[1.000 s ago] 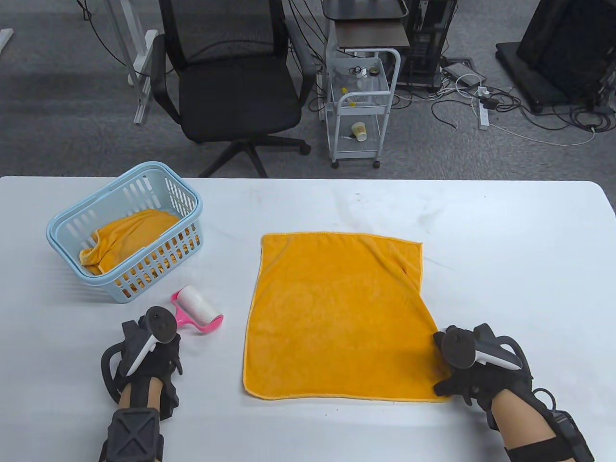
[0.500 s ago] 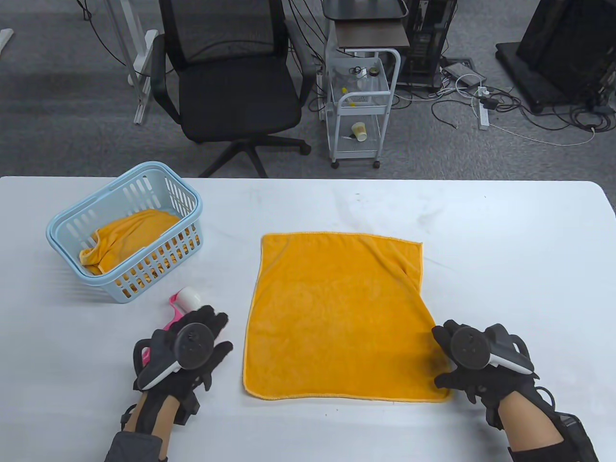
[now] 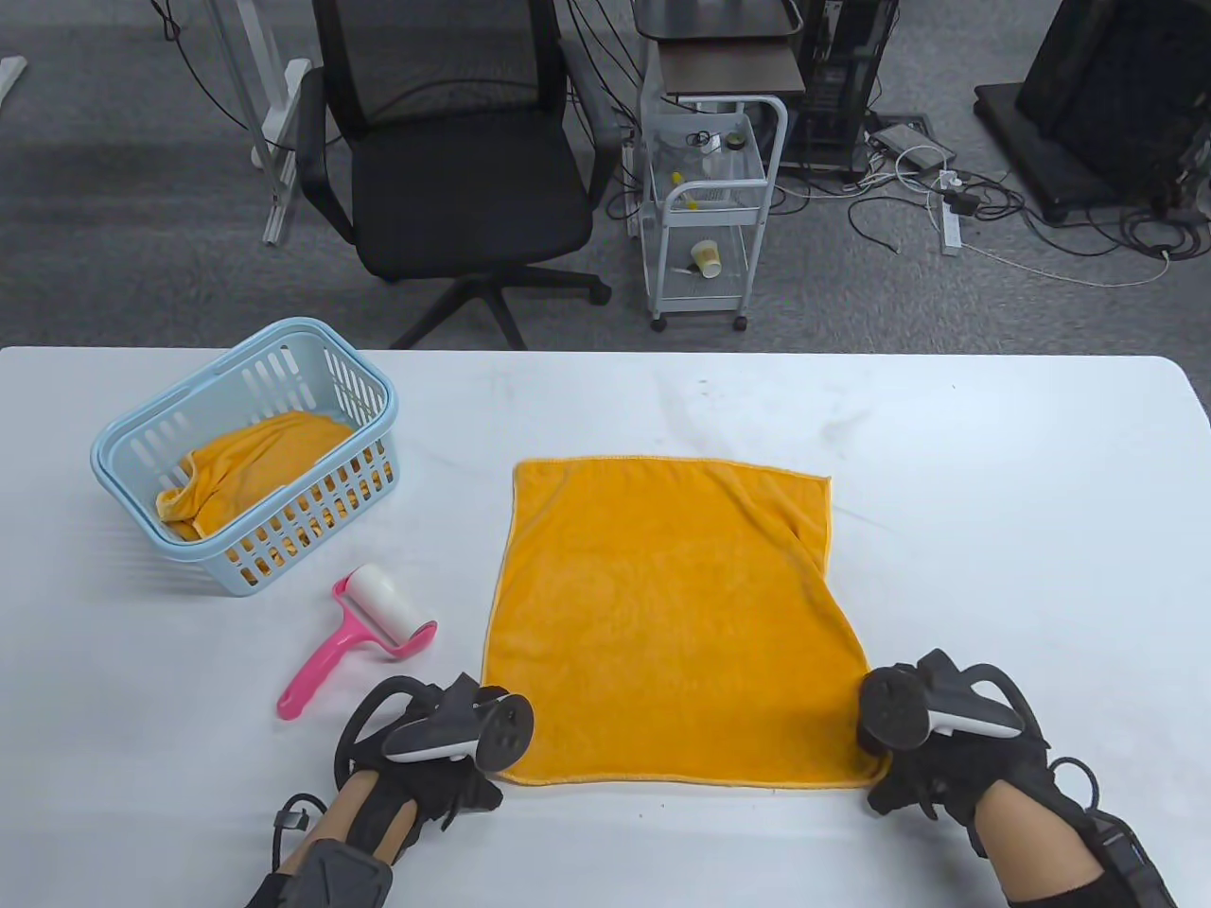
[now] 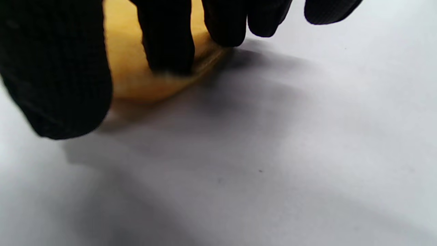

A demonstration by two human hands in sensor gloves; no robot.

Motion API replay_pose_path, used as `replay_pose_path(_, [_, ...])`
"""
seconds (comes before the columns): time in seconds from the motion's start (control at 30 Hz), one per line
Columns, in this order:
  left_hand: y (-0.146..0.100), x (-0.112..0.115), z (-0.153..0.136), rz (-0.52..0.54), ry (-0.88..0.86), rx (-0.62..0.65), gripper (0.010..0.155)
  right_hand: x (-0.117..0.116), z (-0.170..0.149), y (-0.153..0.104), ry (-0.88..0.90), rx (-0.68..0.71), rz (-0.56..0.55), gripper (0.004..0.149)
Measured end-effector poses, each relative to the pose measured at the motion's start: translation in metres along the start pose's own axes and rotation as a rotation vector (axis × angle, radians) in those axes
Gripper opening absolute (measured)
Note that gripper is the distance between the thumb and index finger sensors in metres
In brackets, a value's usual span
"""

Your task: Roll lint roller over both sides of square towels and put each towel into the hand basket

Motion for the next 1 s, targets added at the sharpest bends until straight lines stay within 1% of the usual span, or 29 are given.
replay_pose_path(0.03, [0.000,0.000,0.001,-0.003,0.016,-0.008,0.062,-0.001,0.006,0.002,-0.063,0.004,-0.026,0.073])
replay_pose_path(0.07, [0.000,0.000,0.001,0.000,0.010,-0.003,0.056,-0.002,0.009,0.003,-0.093,0.010,-0.032,0.071])
replay_pose_path(0.1, [-0.001,0.000,0.001,0.019,0.012,-0.012,0.050,-0.001,0.012,0.004,-0.111,0.012,-0.026,0.071])
replay_pose_path(0.17, [-0.001,0.000,0.000,0.042,-0.004,-0.015,0.040,0.000,0.012,0.003,-0.090,0.015,-0.058,0.062])
replay_pose_path(0.23, [0.000,0.000,-0.001,0.037,-0.022,-0.007,0.037,0.000,0.008,0.003,-0.062,-0.005,-0.090,0.049])
replay_pose_path(0.3, [-0.001,-0.001,-0.002,0.042,-0.043,0.004,0.036,0.000,0.005,0.003,-0.026,-0.010,-0.112,0.043])
replay_pose_path(0.4, [-0.002,-0.003,-0.004,0.051,-0.067,0.015,0.034,0.001,-0.001,0.003,0.022,-0.020,-0.106,0.040])
replay_pose_path(0.5, [-0.012,-0.011,-0.011,0.113,-0.119,0.033,0.034,0.004,-0.014,0.001,0.152,-0.043,-0.135,0.039])
replay_pose_path(0.57, [-0.025,-0.022,-0.019,0.207,-0.159,0.034,0.034,0.010,-0.025,-0.003,0.225,-0.068,-0.166,0.039])
replay_pose_path(0.63, [-0.046,-0.039,-0.028,0.339,-0.208,0.010,0.034,0.028,-0.042,-0.011,0.326,-0.098,-0.262,0.039])
replay_pose_path(0.67, [-0.059,-0.050,-0.033,0.411,-0.226,-0.006,0.034,0.043,-0.052,-0.018,0.398,-0.110,-0.336,0.039])
replay_pose_path(0.7, [-0.068,-0.057,-0.037,0.451,-0.234,-0.014,0.035,0.050,-0.057,-0.021,0.425,-0.118,-0.370,0.040])
replay_pose_path(0.77, [-0.096,-0.081,-0.045,0.565,-0.241,-0.036,0.036,0.080,-0.070,-0.034,0.497,-0.132,-0.472,0.040])
replay_pose_path(0.8, [-0.106,-0.089,-0.048,0.597,-0.239,-0.045,0.036,0.091,-0.073,-0.038,0.517,-0.131,-0.500,0.040])
replay_pose_path(0.9, [-0.154,-0.125,-0.056,0.745,-0.254,-0.057,0.036,0.143,-0.080,-0.063,0.595,-0.105,-0.615,0.040])
replay_pose_path(0.97, [-0.183,-0.143,-0.060,0.820,-0.268,-0.053,0.036,0.171,-0.081,-0.077,0.608,-0.092,-0.671,0.040])
replay_pose_path(1.0, [-0.202,-0.153,-0.062,0.870,-0.273,-0.055,0.036,0.195,-0.082,-0.091,0.631,-0.069,-0.721,0.040])
Point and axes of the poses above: the tracker on the back of each hand, its own z axis roughly to the thumb side, its own y axis roughly from the wrist to the fingertips, x = y × z, the point moved 1 cm from there along y, roughly from the wrist to the fingertips, and after that the axes turned 14 degrees about -z, right-handed, at the moved point
